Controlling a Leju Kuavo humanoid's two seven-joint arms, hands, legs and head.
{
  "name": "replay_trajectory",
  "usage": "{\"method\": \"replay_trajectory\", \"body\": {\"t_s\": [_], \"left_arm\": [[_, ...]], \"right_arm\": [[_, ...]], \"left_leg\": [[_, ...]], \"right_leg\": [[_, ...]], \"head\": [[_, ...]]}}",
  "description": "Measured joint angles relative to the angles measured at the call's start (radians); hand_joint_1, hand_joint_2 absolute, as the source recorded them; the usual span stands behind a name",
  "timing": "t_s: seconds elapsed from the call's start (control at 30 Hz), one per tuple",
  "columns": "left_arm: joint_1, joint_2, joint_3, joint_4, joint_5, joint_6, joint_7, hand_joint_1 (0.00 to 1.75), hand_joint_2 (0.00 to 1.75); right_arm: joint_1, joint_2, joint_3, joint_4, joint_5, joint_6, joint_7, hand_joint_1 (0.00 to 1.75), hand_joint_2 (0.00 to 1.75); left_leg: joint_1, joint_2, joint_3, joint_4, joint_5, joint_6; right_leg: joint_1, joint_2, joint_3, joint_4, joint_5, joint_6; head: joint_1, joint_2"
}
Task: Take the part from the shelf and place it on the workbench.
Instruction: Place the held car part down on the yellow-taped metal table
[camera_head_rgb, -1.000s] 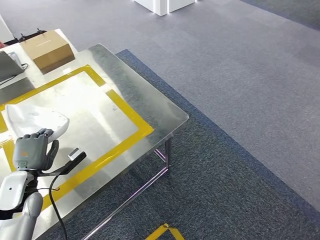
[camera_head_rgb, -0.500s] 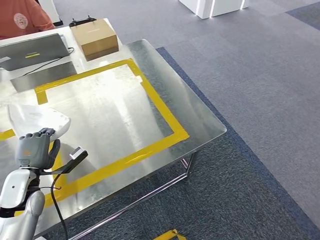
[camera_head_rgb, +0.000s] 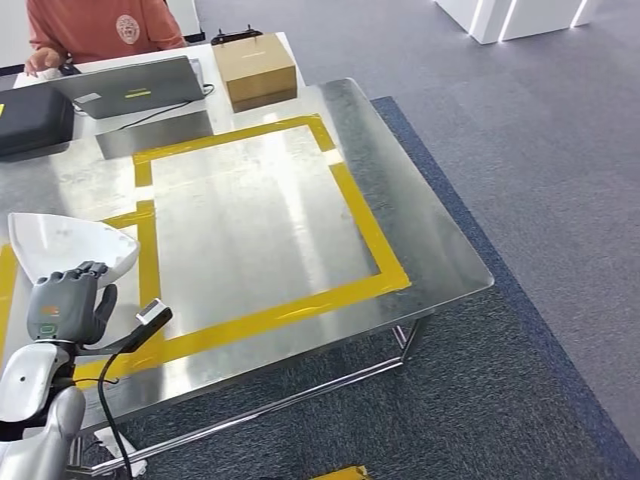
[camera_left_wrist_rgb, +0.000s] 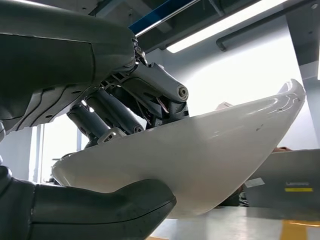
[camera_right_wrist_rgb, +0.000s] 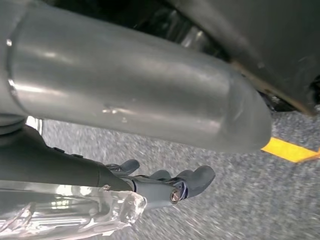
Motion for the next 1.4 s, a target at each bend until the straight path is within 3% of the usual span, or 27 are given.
{"method": "replay_trajectory", "body": {"t_s": [0.03, 0.1, 0.13, 0.2, 0.27, 0.33, 0.4, 0.43, 0.47, 0.57, 0.63, 0.77, 0.93, 1.13, 1.4], "left_arm": [[-0.002, 0.001, -0.001, 0.004, -0.009, 0.003, -0.009, 1.75, 1.75], [-0.007, 0.002, -0.009, 0.012, -0.028, 0.013, -0.024, 1.75, 1.75], [-0.008, 0.002, -0.014, 0.016, -0.037, 0.019, -0.031, 1.75, 1.75], [-0.007, 0.001, -0.027, 0.025, -0.050, 0.026, -0.043, 1.75, 1.75], [-0.005, -0.003, -0.046, 0.030, -0.062, 0.031, -0.055, 1.75, 1.75], [-0.004, -0.009, -0.074, 0.034, -0.075, 0.034, -0.064, 1.75, 1.75], [-0.003, -0.016, -0.103, 0.041, -0.083, 0.033, -0.066, 1.75, 1.75], [-0.001, -0.018, -0.118, 0.045, -0.086, 0.032, -0.067, 1.75, 1.75], [0.001, -0.020, -0.132, 0.048, -0.088, 0.032, -0.069, 1.75, 1.75], [0.005, -0.022, -0.166, 0.055, -0.093, 0.034, -0.082, 1.75, 1.75], [0.004, -0.023, -0.187, 0.060, -0.105, 0.037, -0.088, 1.75, 1.75], [-0.002, -0.029, -0.224, 0.091, -0.117, 0.052, -0.090, 1.75, 1.75], [-0.014, -0.041, -0.245, 0.116, -0.119, 0.055, -0.090, 1.75, 1.75], [-0.012, -0.103, -0.273, 0.133, -0.129, 0.048, -0.079, 1.75, 1.75], [-0.030, -0.133, -0.279, 0.166, -0.127, 0.035, -0.056, 1.75, 1.75]], "right_arm": [[-0.001, 0.000, 0.003, 0.000, 0.001, 0.001, -0.001, 0.00, 0.00], [-0.003, 0.000, 0.007, 0.000, 0.002, 0.002, -0.001, 0.00, 0.00], [-0.004, 0.000, 0.009, 0.000, 0.002, 0.002, -0.001, 0.00, 0.00], [-0.009, 0.000, 0.014, 0.000, 0.003, 0.004, 0.000, 0.00, 0.00], [-0.012, 0.000, 0.017, 0.000, 0.002, 0.006, -0.002, 0.00, 0.00], [-0.013, 0.000, 0.019, 0.000, 0.001, 0.011, -0.003, 0.00, 0.00], [-0.012, 0.000, 0.020, 0.000, -0.004, 0.027, -0.002, 0.00, 0.00], [-0.013, 0.000, 0.020, 0.000, -0.010, 0.035, -0.003, 0.00, 0.00], [-0.014, 0.000, 0.020, 0.000, -0.018, 0.040, -0.005, 0.00, 0.00], [-0.015, 0.000, 0.020, 0.000, -0.032, 0.045, -0.014, 0.00, 0.00], [-0.017, 0.000, 0.020, 0.000, -0.029, 0.059, -0.011, 0.00, 0.00], [-0.027, 0.000, 0.025, 0.000, -0.023, 0.094, 0.006, 0.00, 0.00], [-0.038, 0.000, 0.027, 0.000, -0.021, 0.101, 0.007, 0.00, 0.00], [-0.041, 0.000, 0.039, 0.000, -0.025, 0.109, -0.001, 0.00, 0.00], [-0.043, 0.000, 0.043, 0.000, -0.033, 0.114, 0.000, 0.00, 0.00]], "left_leg": [[-0.004, 0.025, 0.038, -0.068, 0.026, 0.003], [-0.012, 0.062, 0.082, -0.152, 0.045, 0.015], [-0.017, 0.066, 0.085, -0.162, 0.039, 0.021], [-0.016, 0.043, 0.082, -0.166, 0.040, 0.034], [-0.011, 0.021, 0.083, -0.170, 0.043, 0.047], [-0.008, 0.001, 0.083, -0.171, 0.044, 0.057], [-0.009, -0.019, 0.082, -0.171, 0.044, 0.061], [-0.009, -0.027, 0.083, -0.170, 0.044, 0.062], [-0.010, -0.035, 0.085, -0.170, 0.044, 0.061], [-0.012, -0.049, 0.091, -0.168, 0.039, 0.055], [-0.015, -0.053, 0.089, -0.164, 0.036, 0.049], [-0.015, -0.052, 0.086, -0.163, 0.037, 0.059], [-0.012, -0.051, 0.089, -0.170, 0.041, 0.047], [-0.011, -0.051, 0.088, -0.172, 0.041, 0.034], [-0.015, -0.051, 0.087, -0.172, 0.041, 0.035]], "right_leg": [[0.002, -0.011, 0.004, 0.000, -0.004, 0.004], [0.009, -0.032, 0.011, 0.002, -0.012, 0.015], [0.012, -0.043, 0.013, 0.002, -0.015, 0.019], [0.012, -0.059, 0.016, 0.002, -0.023, 0.029], [0.008, -0.022, 0.000, 0.042, -0.053, 0.038], [0.005, 0.036, -0.058, 0.161, -0.112, 0.044], [0.005, 0.056, -0.127, 0.284, -0.150, 0.045], [0.005, 0.059, -0.145, 0.304, -0.143, 0.045], [0.005, 0.059, -0.146, 0.285, -0.117, 0.043], [0.005, 0.065, -0.071, 0.092, -0.005, 0.030], [0.005, 0.071, -0.038, 0.019, 0.019, 0.027], [0.007, 0.074, -0.037, 0.013, 0.021, 0.031], [0.011, 0.075, -0.038, 0.014, 0.020, 0.023], [0.011, 0.074, -0.039, 0.015, 0.020, 0.021], [0.007, 0.074, -0.038, 0.014, 0.020, 0.021]], "head": [[0.000, 0.000], [0.001, 0.000], [0.002, 0.000], [0.005, 0.000], [0.008, 0.000], [0.014, 0.000], [0.016, 0.000], [0.016, 0.000], [0.016, 0.000], [0.016, 0.000], [0.015, 0.000], [0.014, 0.000], [0.014, 0.000], [0.015, 0.000], [0.015, 0.000]]}}
